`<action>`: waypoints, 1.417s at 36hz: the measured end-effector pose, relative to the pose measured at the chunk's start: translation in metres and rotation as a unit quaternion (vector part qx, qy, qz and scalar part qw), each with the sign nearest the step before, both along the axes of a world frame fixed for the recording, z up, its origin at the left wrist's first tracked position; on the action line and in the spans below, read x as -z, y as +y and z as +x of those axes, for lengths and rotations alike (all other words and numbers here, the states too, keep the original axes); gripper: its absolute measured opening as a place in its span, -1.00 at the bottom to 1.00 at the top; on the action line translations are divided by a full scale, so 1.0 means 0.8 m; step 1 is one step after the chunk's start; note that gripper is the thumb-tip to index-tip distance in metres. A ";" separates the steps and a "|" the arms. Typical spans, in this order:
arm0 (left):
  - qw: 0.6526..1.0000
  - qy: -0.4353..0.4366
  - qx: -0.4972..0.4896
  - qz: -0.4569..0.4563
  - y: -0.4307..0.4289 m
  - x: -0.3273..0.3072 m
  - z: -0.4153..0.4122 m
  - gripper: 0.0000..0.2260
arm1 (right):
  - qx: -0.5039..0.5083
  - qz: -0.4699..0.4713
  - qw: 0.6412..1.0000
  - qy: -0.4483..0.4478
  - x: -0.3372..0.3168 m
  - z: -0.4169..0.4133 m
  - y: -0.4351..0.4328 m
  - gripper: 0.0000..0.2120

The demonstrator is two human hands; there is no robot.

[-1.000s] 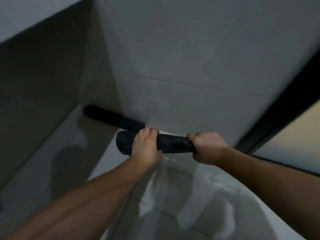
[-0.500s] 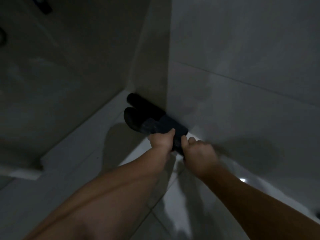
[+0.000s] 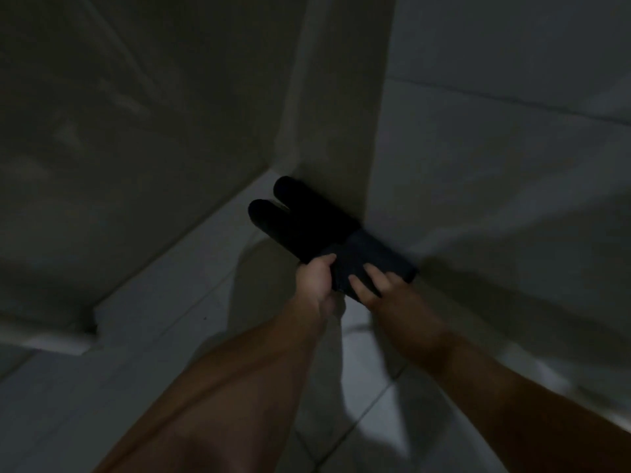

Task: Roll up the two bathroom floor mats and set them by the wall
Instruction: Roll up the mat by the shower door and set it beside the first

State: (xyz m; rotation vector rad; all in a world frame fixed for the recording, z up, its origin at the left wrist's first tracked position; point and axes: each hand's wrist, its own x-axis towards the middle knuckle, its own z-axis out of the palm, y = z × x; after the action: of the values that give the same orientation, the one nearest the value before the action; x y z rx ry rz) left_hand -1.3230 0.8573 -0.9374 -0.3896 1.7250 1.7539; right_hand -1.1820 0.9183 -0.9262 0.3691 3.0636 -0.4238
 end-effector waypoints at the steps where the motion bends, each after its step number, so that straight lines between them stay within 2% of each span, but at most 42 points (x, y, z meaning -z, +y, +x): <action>1: 1.000 -0.002 0.010 -0.007 0.003 0.002 -0.003 -0.71 | 0.005 0.003 1.000 -0.002 0.006 -0.005 -0.001 -0.45; 6: 0.994 -0.006 0.074 -0.084 0.006 0.017 -0.018 -0.75 | 0.042 -0.012 0.999 0.000 0.047 -0.022 -0.015 -0.26; 9: 0.993 -0.008 0.087 -0.082 0.003 0.023 -0.024 -0.72 | 0.036 -0.001 0.999 0.004 0.055 -0.029 -0.021 -0.31; 12: 0.996 -0.003 0.081 -0.045 0.001 0.023 -0.027 -0.68 | 0.052 0.047 0.996 0.052 0.056 -0.030 -0.013 -0.51; 15: 0.997 0.008 0.068 -0.048 -0.001 0.031 -0.034 -0.59 | 0.041 0.064 0.996 0.039 0.058 -0.038 -0.016 -0.49; 17: 0.991 0.040 0.084 -0.101 -0.004 0.032 -0.035 -0.56 | 0.025 0.057 0.998 0.024 0.067 -0.046 -0.021 -0.37; 19: 0.959 0.129 0.143 -0.208 -0.008 0.026 -0.029 -0.59 | 0.017 0.043 0.999 0.022 0.073 -0.048 -0.023 -0.31; 21: 0.901 0.214 0.182 -0.330 -0.013 0.027 -0.024 -0.59 | 0.003 0.032 0.999 0.029 0.087 -0.045 -0.020 -0.30; 22: 0.876 0.253 0.191 -0.363 -0.015 0.027 -0.021 -0.54 | -0.010 0.025 0.999 0.026 0.091 -0.043 -0.018 -0.28; 24: 0.842 0.321 0.224 -0.371 -0.018 0.028 -0.016 -0.50 | -0.019 0.016 0.999 0.036 0.092 -0.040 -0.013 -0.27; 26: 0.825 0.347 0.247 -0.371 -0.020 0.030 -0.014 -0.53 | -0.012 0.015 0.998 0.056 0.088 -0.038 -0.006 -0.31; 29: 0.843 0.344 0.218 -0.352 -0.022 0.032 -0.011 -0.49 | 0.007 0.026 0.998 0.060 0.080 -0.034 0.003 -0.31; 32: 0.900 0.275 0.145 -0.306 -0.018 0.033 0.001 -0.40 | 0.047 0.014 0.998 0.047 0.082 -0.027 -0.003 -0.27; 34: 0.936 0.208 0.104 -0.264 -0.013 0.033 0.006 -0.43 | 0.052 -0.002 0.998 0.031 0.091 -0.026 -0.010 -0.27; 37: 0.951 0.200 0.077 -0.224 -0.006 0.024 0.006 -0.59 | 0.031 -0.021 0.998 0.047 0.098 -0.034 -0.016 -0.39; 39: 0.952 0.216 0.074 -0.202 -0.003 0.012 0.002 -0.76 | 0.045 -0.009 0.995 0.094 0.087 -0.042 -0.015 -0.39; 41: 0.952 0.214 0.086 -0.202 -0.002 0.006 -0.005 -0.84 | 0.060 0.009 0.991 0.119 0.073 -0.051 -0.014 -0.41; 43: 0.943 0.213 0.121 -0.227 -0.003 0.011 -0.011 -0.75 | 0.059 0.031 0.992 0.104 0.075 -0.055 -0.014 -0.43; 45: 0.926 0.217 0.165 -0.263 -0.003 0.017 -0.011 -0.64 | 0.053 0.027 0.997 0.055 0.090 -0.054 -0.013 -0.35; 48: 0.880 0.263 0.217 -0.331 -0.009 0.025 -0.011 -0.55 | 0.048 0.027 0.998 0.022 0.099 -0.050 -0.010 -0.31; 51: 0.866 0.317 0.213 -0.322 -0.016 0.025 -0.010 -0.44 | 0.037 -0.014 0.999 -0.006 0.070 -0.047 -0.005 -0.39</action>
State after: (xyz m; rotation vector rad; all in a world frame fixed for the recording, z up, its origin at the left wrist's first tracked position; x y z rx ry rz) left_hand -1.3308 0.8449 -0.9570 0.3419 2.6141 0.9858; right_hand -1.2198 0.9145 -0.9826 0.4820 3.0372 -0.4640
